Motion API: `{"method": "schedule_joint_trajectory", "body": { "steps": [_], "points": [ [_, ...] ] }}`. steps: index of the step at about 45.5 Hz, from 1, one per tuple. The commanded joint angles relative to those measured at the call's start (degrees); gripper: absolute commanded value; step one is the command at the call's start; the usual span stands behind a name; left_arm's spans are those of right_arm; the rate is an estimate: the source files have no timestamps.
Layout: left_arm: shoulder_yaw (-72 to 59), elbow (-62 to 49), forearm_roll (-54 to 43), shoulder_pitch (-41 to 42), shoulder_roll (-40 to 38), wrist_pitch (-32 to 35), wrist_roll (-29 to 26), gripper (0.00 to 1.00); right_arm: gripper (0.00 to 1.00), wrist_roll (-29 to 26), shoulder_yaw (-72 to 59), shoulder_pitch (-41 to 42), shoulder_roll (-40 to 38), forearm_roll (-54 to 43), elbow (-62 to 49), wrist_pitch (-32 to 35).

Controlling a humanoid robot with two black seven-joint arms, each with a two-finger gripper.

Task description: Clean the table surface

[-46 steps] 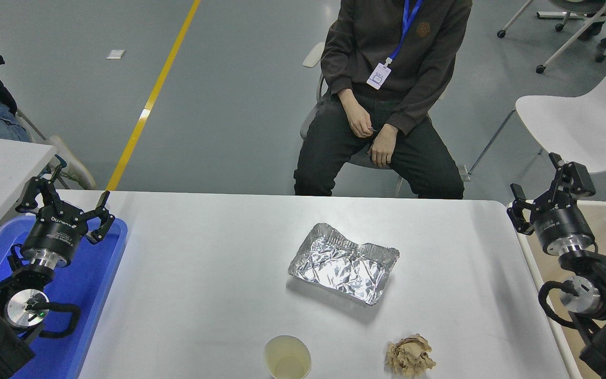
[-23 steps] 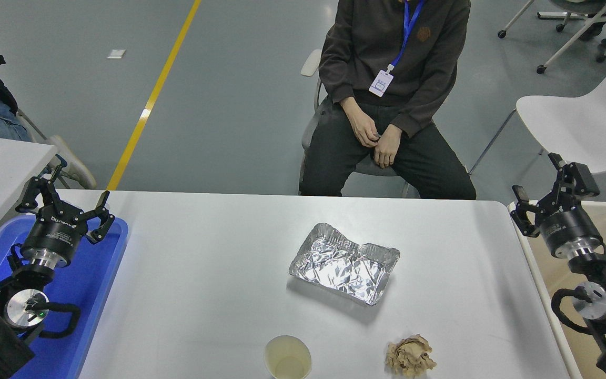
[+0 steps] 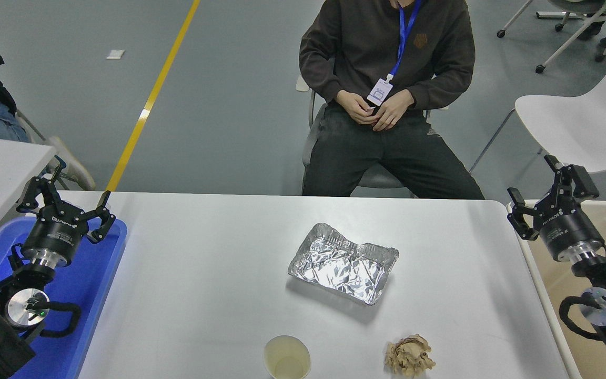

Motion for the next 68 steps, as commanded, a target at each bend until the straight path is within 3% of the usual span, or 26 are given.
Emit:
{"method": "schedule_joint_trajectory", "body": {
  "steps": [1,10,14,19,31,39,46,56,68],
  "points": [
    [0.0,0.0,0.1,0.0,0.0,0.0,0.0,1.0,0.98,-11.6,-1.4,0.2,-10.5,-5.4,12.2,-0.3],
    [0.0,0.0,0.0,0.0,0.0,0.0,0.0,1.0,1.0,-11.7,-4.2,-0.2,-25.8,-6.4,27.4,0.2],
    [0.0,0.0,0.0,0.0,0.0,0.0,0.0,1.0,1.0,-11.8,-7.4,0.1,-29.5,-7.3,32.1,0.4],
    [0.0,0.0,0.0,0.0,0.0,0.0,0.0,1.0,1.0,-11.9,-10.2,0.2,-31.2,-15.7,36.6,0.6],
    [0.0,0.0,0.0,0.0,0.0,0.0,0.0,1.0,0.97,-20.2,-10.3,2.7,-28.8,-25.1,40.4,0.9],
    [0.0,0.0,0.0,0.0,0.0,0.0,0.0,1.0,0.99,-29.9,-10.3,3.9,-24.4,-26.0,45.0,2.6],
    [0.0,0.0,0.0,0.0,0.0,0.0,0.0,1.0,0.99,-31.2,-9.3,4.0,-23.0,-31.3,48.6,12.2],
    [0.0,0.0,0.0,0.0,0.0,0.0,0.0,1.0,0.98,-36.1,-10.9,6.6,-18.4,-35.2,51.1,12.5],
    [0.0,0.0,0.0,0.0,0.0,0.0,0.0,1.0,0.99,-37.4,-18.2,8.9,-15.3,-35.2,50.7,12.8]
  ]
}}
